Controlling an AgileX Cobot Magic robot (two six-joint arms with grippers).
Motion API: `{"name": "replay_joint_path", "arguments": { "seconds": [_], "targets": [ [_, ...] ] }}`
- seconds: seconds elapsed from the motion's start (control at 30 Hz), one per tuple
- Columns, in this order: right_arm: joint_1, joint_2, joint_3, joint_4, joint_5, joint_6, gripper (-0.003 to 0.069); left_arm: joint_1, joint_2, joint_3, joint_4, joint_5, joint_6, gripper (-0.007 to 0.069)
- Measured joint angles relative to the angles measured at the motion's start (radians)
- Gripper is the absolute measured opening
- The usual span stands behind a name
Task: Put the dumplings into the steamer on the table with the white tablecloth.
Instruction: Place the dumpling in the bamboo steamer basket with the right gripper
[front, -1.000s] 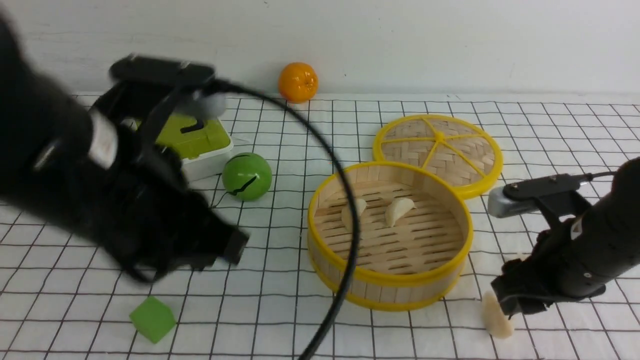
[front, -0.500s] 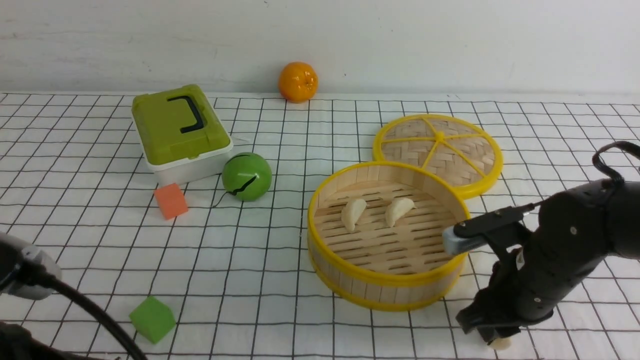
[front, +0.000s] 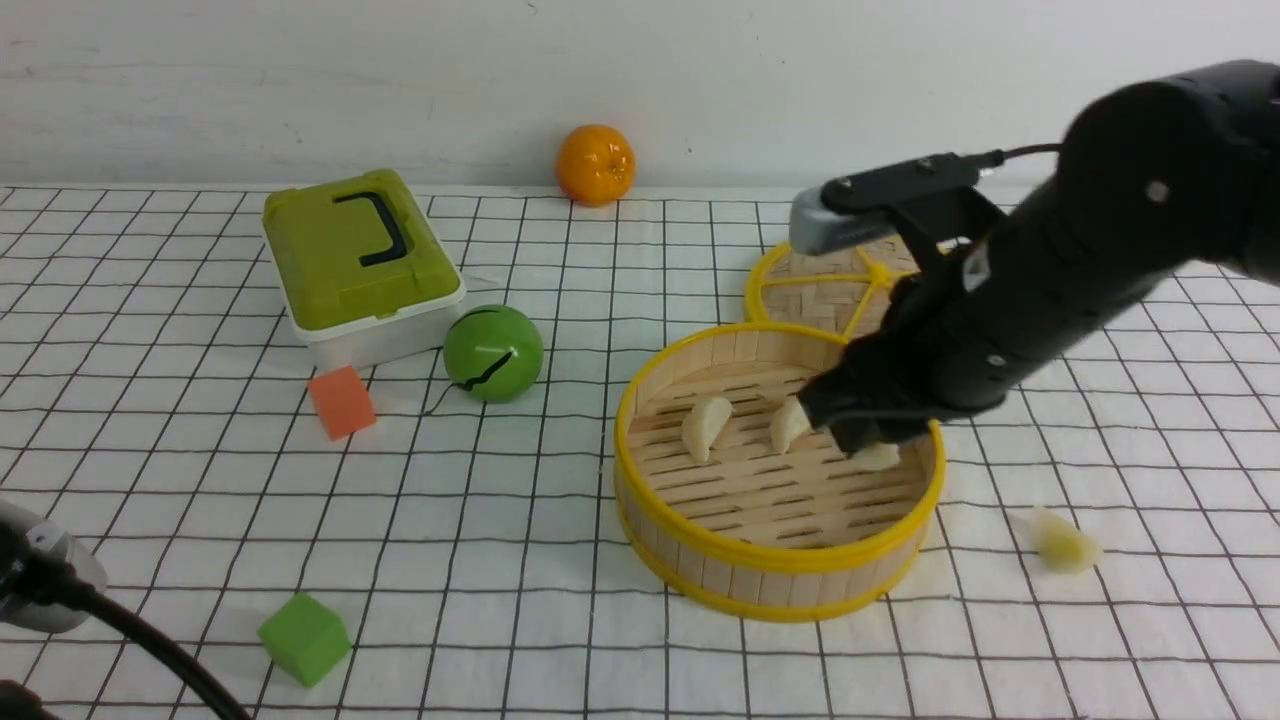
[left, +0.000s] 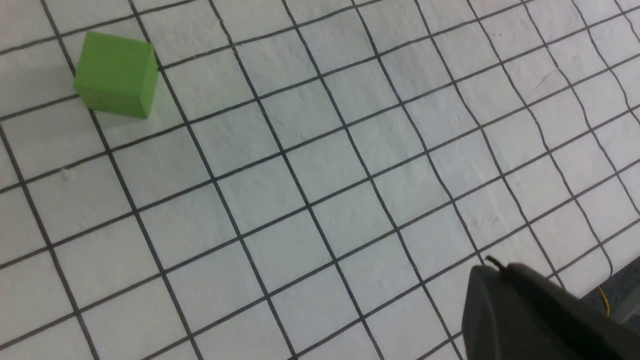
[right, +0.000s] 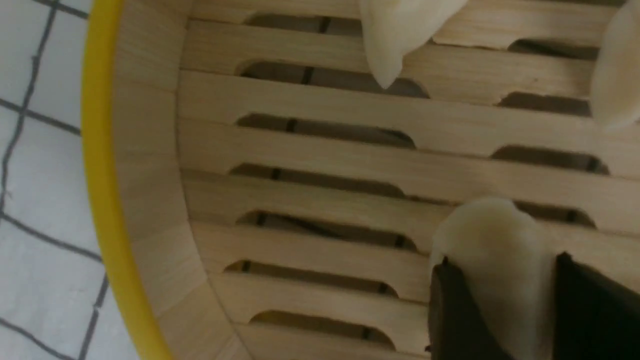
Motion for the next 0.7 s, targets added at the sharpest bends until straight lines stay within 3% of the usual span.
{"name": "replay_joint_path", "arguments": {
  "seconds": [0.13, 0.3, 0.5, 0.7],
  "targets": [
    [0.000, 0.005, -0.010, 0.000, -0.001, 0.000, 0.0362, 0.000, 0.000, 0.000, 0.001, 0.000, 0.000, -0.0013],
    [0.000, -0.048, -0.058, -0.033, 0.152, -0.007, 0.0497, 0.000, 0.000, 0.000, 0.031, 0.000, 0.000, -0.0013],
    [-0.021, -0.220, -0.048, -0.110, 0.266, -0.019, 0.0538, 0.000, 0.000, 0.000, 0.061, 0.000, 0.000, -0.0013],
    [-0.177, -0.332, 0.067, -0.142, 0.269, -0.029, 0.0542, 0.000, 0.000, 0.000, 0.065, -0.010, 0.000, -0.0013]
  ]
}}
